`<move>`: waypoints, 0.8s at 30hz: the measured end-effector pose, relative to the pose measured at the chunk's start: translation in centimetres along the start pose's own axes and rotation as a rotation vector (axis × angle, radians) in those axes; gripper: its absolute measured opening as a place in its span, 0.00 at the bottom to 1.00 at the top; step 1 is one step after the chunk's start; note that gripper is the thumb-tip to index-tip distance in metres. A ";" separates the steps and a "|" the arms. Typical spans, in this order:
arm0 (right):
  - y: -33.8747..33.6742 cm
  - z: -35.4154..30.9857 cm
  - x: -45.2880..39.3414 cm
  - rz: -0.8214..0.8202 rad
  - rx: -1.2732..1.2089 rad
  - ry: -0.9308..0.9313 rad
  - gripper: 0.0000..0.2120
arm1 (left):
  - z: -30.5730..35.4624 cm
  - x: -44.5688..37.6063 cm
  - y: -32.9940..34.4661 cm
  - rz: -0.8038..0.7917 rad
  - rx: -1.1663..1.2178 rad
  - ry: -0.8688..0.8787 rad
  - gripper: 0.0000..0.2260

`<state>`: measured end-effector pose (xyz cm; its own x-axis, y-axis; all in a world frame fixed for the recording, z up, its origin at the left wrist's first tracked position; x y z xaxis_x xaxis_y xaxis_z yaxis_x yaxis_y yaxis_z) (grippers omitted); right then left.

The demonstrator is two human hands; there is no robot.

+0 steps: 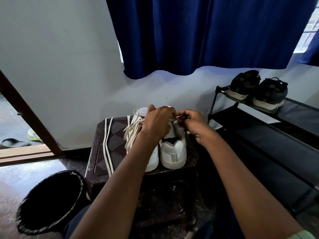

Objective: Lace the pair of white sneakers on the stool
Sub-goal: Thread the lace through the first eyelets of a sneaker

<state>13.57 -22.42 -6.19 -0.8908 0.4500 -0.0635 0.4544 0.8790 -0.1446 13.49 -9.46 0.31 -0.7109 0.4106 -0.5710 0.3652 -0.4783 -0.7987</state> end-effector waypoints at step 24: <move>0.1 1.0 -0.7 0.043 0.029 0.002 0.15 | -5.0 -0.2 -1.2 0.072 0.155 -0.314 0.17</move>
<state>14.19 -22.83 -7.14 -0.8702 0.4879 -0.0684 0.4920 0.8538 -0.1703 16.19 -5.13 0.41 -0.8457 0.1244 -0.5189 0.3423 -0.6196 -0.7064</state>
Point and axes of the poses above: each hand's wrist, its own x-axis away from the middle knuckle, its own y-axis out of the palm, z = x × y, the point moved 10 cm from there along -x, towards the middle knuckle, and after that the axes turned 14 degrees about z, right-handed, at the moved point
